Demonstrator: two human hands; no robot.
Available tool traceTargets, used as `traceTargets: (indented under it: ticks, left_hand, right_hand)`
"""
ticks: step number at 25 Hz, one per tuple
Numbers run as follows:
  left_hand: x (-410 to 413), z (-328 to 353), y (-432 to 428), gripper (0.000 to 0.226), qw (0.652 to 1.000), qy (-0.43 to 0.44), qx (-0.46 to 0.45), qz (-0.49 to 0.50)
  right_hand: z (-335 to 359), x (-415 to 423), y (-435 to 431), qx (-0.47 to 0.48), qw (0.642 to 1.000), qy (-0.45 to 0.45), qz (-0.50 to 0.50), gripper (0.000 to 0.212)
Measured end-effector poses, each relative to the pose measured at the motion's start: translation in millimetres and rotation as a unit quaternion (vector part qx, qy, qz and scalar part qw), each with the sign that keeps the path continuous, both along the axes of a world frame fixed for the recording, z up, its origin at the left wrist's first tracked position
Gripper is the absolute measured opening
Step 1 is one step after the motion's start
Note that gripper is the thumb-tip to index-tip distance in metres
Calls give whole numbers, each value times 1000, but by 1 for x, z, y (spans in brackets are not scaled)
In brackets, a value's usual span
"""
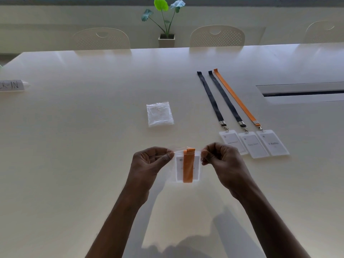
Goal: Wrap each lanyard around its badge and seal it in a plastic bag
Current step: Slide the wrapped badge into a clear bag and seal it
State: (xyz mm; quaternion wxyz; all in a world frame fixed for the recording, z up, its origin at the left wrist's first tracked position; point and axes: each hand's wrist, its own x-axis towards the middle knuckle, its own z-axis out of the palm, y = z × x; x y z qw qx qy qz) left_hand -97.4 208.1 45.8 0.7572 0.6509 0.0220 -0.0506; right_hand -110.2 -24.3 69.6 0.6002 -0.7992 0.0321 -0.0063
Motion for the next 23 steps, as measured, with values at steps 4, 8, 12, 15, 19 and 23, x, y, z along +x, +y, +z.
traceTargets:
  ticks: [4, 8, 12, 15, 19, 23]
  left_hand:
    - [-2, 0, 1, 38, 1000, 0, -11, -10]
    - [-2, 3, 11, 37, 1000, 0, -23, 13]
    - [1, 3, 28, 32, 999, -6, 7, 48]
    - [6, -2, 49, 24, 997, -8, 26, 78]
    - [9, -15, 89, 12, 990, -7, 85, 115]
    - [18, -25, 143, 7, 980, 8, 126, 151]
  right_hand:
    - [1, 2, 10, -22, 998, -38, -34, 18]
    - [2, 9, 24, 15, 998, -49, -27, 15]
    - [-3, 19, 44, 19, 999, -27, -8, 16]
    - [-9, 28, 66, 41, 999, -9, -4, 19]
    - [-20, 41, 108, 80, 995, 50, 20, 12]
    - [-30, 61, 164, 128, 983, 120, 46, 13]
